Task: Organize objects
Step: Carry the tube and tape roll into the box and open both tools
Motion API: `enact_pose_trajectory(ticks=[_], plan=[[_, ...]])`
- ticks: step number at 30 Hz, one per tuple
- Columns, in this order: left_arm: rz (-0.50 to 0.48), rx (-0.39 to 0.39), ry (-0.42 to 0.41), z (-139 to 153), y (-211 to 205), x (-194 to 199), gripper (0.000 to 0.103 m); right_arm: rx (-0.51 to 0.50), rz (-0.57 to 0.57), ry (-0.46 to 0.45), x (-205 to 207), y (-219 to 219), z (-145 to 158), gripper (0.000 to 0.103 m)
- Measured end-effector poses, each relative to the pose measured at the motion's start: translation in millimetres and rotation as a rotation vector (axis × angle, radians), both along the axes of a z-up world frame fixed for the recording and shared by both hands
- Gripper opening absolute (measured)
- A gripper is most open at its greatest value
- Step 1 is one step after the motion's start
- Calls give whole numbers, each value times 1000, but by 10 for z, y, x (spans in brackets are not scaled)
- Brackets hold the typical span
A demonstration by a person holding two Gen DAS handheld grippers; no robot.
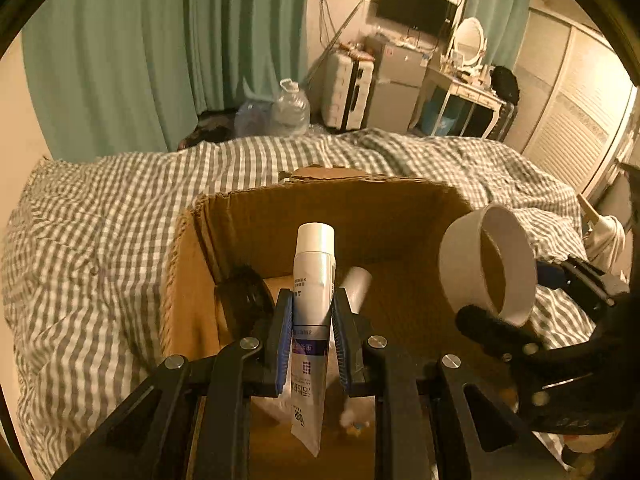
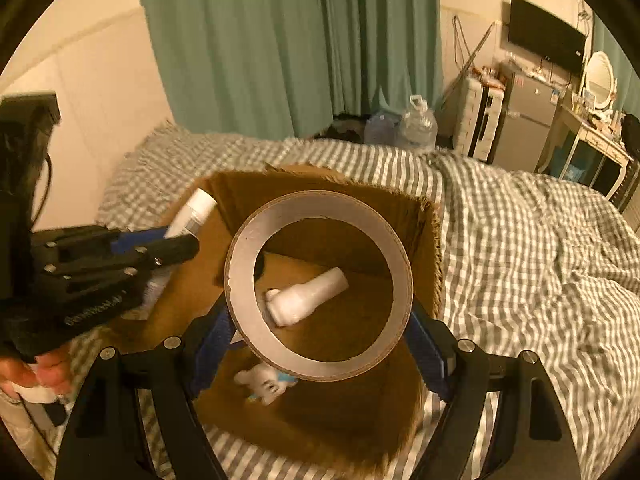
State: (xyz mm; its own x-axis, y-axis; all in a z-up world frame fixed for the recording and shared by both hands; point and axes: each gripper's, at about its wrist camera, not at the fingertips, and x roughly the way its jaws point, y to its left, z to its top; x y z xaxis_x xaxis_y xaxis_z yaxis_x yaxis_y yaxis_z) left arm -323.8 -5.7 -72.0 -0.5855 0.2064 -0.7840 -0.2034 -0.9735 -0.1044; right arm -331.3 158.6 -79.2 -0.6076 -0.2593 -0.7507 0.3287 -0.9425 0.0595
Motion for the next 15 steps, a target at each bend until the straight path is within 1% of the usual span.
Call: enact_pose_trajectory(ticks=[4, 6, 9, 11, 13, 14, 15], plan=[[-20, -20, -43, -186, 51, -328, 19, 40, 14, -48, -308, -22, -280, 79], [-33, -34, -54, -246, 91, -407, 19, 46, 25, -54, -405, -25, -344, 79], [-48, -43, -57, -307, 136, -480, 19, 31, 31, -46, -447, 12, -378, 81], [-56, -11, -63, -336, 114, -489, 22, 11, 36, -43, -433, 41, -374, 81], [-41, 33, -78, -354, 79, -520, 27, 0, 44, -40, -411, 51, -349, 82], [-32, 37, -76, -352, 64, -514, 33, -3, 42, -36, -406, 58, -352, 84], [-17, 38, -71, -345, 45, -508, 53, -5, 44, -36, -393, 59, -348, 86]])
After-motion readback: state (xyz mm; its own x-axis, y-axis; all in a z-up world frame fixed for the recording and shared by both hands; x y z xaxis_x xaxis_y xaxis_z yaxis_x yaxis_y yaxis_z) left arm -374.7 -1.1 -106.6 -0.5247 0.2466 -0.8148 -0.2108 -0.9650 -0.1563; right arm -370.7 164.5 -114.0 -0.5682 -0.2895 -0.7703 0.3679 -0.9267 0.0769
